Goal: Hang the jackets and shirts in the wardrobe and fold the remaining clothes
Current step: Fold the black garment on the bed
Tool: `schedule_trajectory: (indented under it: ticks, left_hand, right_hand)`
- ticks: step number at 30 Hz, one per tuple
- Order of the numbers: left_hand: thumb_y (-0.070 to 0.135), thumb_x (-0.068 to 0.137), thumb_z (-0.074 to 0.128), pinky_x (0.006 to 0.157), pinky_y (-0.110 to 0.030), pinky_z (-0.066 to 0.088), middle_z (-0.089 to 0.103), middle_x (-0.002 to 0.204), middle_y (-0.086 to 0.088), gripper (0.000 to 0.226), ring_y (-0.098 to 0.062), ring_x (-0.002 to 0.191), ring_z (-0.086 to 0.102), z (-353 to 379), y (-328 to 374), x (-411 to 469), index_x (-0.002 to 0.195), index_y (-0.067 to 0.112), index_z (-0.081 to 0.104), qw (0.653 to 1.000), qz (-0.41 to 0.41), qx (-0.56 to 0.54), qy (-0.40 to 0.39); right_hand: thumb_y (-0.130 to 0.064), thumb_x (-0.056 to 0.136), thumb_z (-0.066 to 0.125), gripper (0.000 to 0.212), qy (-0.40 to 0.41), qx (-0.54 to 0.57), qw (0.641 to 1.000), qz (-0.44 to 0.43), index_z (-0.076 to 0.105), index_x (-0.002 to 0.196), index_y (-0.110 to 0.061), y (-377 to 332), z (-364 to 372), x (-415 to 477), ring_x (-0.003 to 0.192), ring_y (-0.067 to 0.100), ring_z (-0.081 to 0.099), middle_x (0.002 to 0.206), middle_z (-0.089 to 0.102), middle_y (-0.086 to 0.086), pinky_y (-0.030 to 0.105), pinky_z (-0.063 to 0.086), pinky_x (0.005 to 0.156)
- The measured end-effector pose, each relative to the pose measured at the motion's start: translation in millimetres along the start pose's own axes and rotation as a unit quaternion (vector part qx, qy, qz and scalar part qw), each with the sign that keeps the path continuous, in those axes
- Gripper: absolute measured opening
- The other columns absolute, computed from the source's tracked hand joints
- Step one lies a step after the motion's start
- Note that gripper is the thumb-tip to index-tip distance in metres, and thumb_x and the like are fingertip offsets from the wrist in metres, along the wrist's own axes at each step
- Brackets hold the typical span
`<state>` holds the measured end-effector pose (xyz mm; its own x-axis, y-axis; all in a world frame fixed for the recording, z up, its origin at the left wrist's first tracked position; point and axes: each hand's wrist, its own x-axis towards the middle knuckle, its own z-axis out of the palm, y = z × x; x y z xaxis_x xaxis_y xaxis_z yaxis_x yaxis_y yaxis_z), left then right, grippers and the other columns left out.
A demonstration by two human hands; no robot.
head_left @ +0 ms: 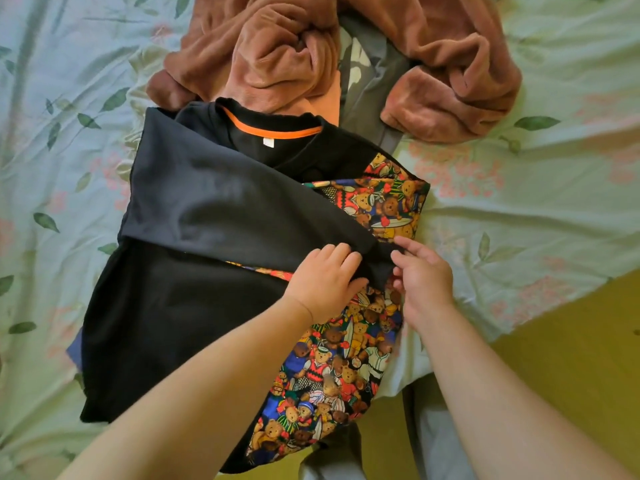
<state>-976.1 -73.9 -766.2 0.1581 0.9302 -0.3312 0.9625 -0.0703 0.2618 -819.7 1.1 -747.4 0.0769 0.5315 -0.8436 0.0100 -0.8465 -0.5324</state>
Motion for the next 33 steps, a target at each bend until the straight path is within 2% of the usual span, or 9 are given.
schedule_trajectory:
  ticks: [4,8,12,16,20,22,25,29,33]
  left_hand:
    - [0.042,0.101,0.036,0.063,-0.029,0.046,0.057,0.094,0.004,0.030,-0.018,0.075,0.061,-38.8,-24.0,14.8,0.101,0.025,0.061,0.992,-0.054,-0.081,0.084]
    - [0.019,0.089,0.051,0.071,-0.036,0.045,0.051,0.114,-0.005,0.022,-0.026,0.084,0.059,-96.3,-92.4,26.8,0.110,0.023,0.050,0.954,-0.177,-0.105,0.217]
    - [0.005,0.077,0.060,0.070,-0.050,0.043,0.037,0.137,-0.013,0.052,-0.046,0.097,0.057,-148.0,-154.5,47.1,0.126,0.013,0.043,0.942,-0.285,-0.022,0.177]
    - [-0.002,0.066,0.071,0.082,-0.058,0.049,0.034,0.137,-0.018,0.073,-0.050,0.102,0.056,-173.4,-195.2,58.4,0.129,0.016,0.038,0.940,-0.319,0.037,0.114]
    - [0.002,0.072,0.073,0.089,-0.057,0.050,0.035,0.142,-0.016,0.076,-0.051,0.111,0.055,-179.8,-227.7,59.4,0.138,0.015,0.038,0.947,-0.318,0.055,-0.006]
    - [0.004,0.073,0.071,0.088,-0.054,0.051,0.041,0.143,-0.015,0.075,-0.050,0.113,0.056,-178.3,-233.0,60.1,0.139,0.014,0.036,0.951,-0.292,0.082,-0.063]
    - [0.006,0.068,0.074,0.075,-0.049,0.051,0.051,0.127,-0.020,0.072,-0.049,0.104,0.059,-179.4,-231.0,72.0,0.131,0.009,0.039,0.946,-0.276,0.128,-0.110]
    - [0.013,0.062,0.081,0.077,-0.047,0.057,0.058,0.111,-0.021,0.062,-0.044,0.094,0.061,-199.9,-231.1,87.3,0.119,0.006,0.058,0.927,-0.245,0.202,-0.200]
    - [0.019,0.056,0.084,0.074,-0.041,0.055,0.063,0.103,-0.010,0.062,-0.034,0.085,0.061,-216.4,-230.1,84.7,0.114,0.015,0.064,0.910,-0.218,0.241,-0.259]
  right_hand:
    - [-0.024,0.090,0.067,0.016,0.057,-0.220,0.959,-0.172,0.064,0.104,-0.031,-16.3,8.2,7.0,0.094,0.014,0.064,0.099,0.064,-0.010,0.020,0.047,0.071]
    - [-0.063,0.071,0.073,0.079,-0.022,-0.387,0.833,-0.396,0.045,0.138,-0.030,-47.8,22.6,10.7,0.123,0.016,0.043,0.133,0.045,-0.001,0.031,0.038,0.100]
    - [-0.069,0.063,0.080,0.134,-0.077,-0.593,0.701,-0.388,-0.009,0.157,-0.037,-71.0,51.2,25.5,0.153,0.032,0.007,0.166,0.004,0.008,0.055,0.017,0.119]
    - [-0.062,0.061,0.088,0.153,-0.110,-0.660,0.661,-0.339,-0.034,0.149,-0.036,-87.1,71.5,47.2,0.154,0.032,-0.015,0.168,-0.017,0.007,0.063,0.003,0.119]
    - [-0.070,0.055,0.085,0.155,-0.073,-0.680,0.656,-0.320,-0.029,0.152,-0.033,-92.7,76.0,57.0,0.149,0.036,0.013,0.158,0.017,0.013,0.064,0.011,0.118]
    - [-0.073,0.051,0.084,0.145,-0.047,-0.682,0.646,-0.339,-0.008,0.156,-0.031,-92.3,76.8,56.9,0.134,0.035,0.031,0.141,0.032,0.012,0.062,0.018,0.114]
    - [-0.074,0.050,0.083,0.107,-0.039,-0.679,0.637,-0.362,0.029,0.128,-0.024,-91.6,75.0,59.1,0.122,0.032,0.040,0.125,0.043,0.007,0.061,0.024,0.110]
    - [-0.071,0.057,0.081,0.083,-0.088,-0.662,0.640,-0.380,0.031,0.104,-0.024,-95.3,67.8,61.9,0.113,0.031,0.052,0.103,0.049,-0.003,0.059,0.030,0.104]
    - [-0.062,0.063,0.086,0.080,-0.145,-0.650,0.622,-0.411,0.026,0.097,-0.022,-104.0,62.3,57.6,0.088,0.036,0.063,0.074,0.040,-0.008,0.040,0.037,0.071]
